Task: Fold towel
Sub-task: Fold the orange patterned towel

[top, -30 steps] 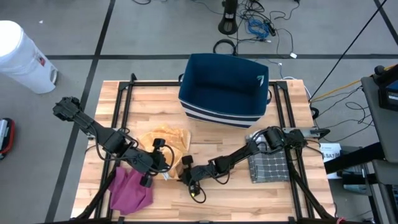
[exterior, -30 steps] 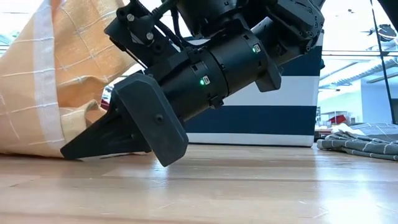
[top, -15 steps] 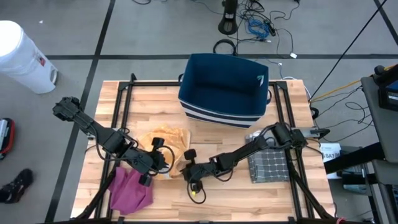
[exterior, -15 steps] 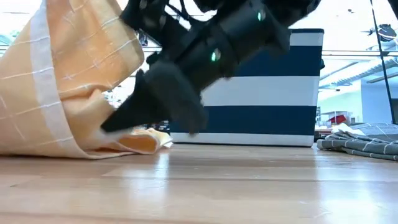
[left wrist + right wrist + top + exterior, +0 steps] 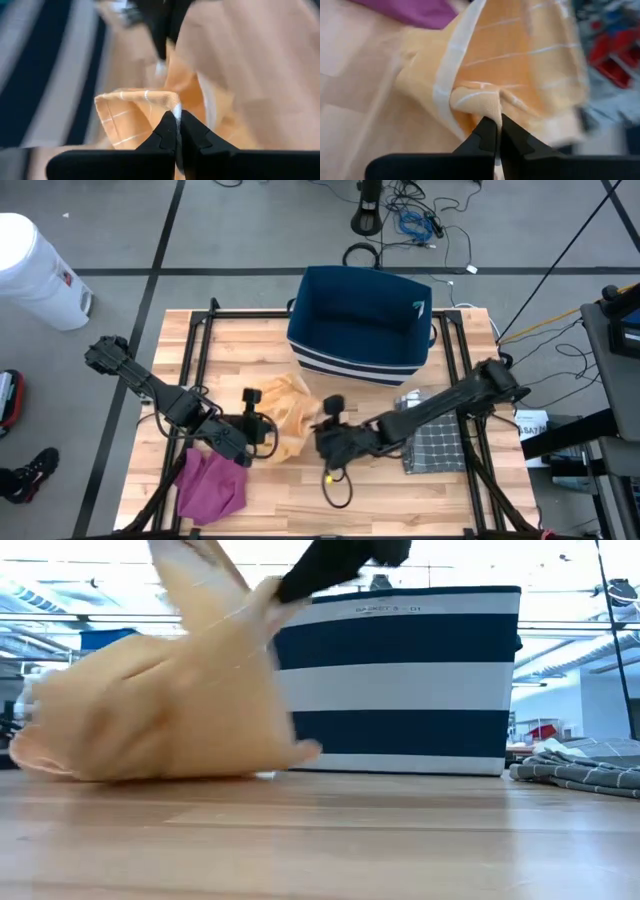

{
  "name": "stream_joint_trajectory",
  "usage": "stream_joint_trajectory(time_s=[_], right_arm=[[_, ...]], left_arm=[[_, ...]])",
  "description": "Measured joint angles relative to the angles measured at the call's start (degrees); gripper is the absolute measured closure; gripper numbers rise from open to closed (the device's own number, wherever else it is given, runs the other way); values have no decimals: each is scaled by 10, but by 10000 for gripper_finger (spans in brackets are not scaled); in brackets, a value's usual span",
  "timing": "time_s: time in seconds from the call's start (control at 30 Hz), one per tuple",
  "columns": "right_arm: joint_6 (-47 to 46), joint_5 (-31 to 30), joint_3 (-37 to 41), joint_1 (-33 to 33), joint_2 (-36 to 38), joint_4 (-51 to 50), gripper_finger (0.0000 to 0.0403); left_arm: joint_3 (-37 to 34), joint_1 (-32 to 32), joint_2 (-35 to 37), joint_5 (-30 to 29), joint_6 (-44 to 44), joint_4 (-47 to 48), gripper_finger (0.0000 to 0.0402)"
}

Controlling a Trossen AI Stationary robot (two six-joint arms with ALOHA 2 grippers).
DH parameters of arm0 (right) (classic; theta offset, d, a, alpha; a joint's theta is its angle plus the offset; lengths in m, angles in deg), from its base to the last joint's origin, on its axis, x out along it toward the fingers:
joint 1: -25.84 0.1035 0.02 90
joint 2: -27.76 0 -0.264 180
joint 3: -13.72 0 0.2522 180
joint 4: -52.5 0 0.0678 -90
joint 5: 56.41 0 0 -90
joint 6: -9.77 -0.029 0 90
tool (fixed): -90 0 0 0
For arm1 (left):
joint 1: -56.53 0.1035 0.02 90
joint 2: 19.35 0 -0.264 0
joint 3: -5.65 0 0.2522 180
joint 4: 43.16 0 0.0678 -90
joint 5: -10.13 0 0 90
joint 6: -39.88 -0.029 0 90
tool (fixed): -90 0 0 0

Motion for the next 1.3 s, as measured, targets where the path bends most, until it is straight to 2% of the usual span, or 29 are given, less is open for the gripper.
stream_joint_trajectory(time_s=[0.2, 0.3, 0.53, 0.67, 0.87, 1.3], right_arm=[[-23, -134, 0, 36, 114, -90, 403], [-18, -186, 0, 57, 164, -106, 403], [15, -248, 0, 85, 238, -115, 403], [42, -294, 0, 98, 260, -121, 403], [78, -375, 0, 126, 292, -122, 403], [160, -523, 0, 199, 354, -97, 403]], left_arm=[[0, -4, 23, -193, -20, -18, 399], [0, -12, 41, -241, -67, -65, 399], [0, -31, 75, -269, -248, -255, 399], [0, -37, 92, -275, -335, -332, 399], [0, -46, 116, -306, -424, -403, 399], [0, -46, 149, -308, -581, -538, 399]])
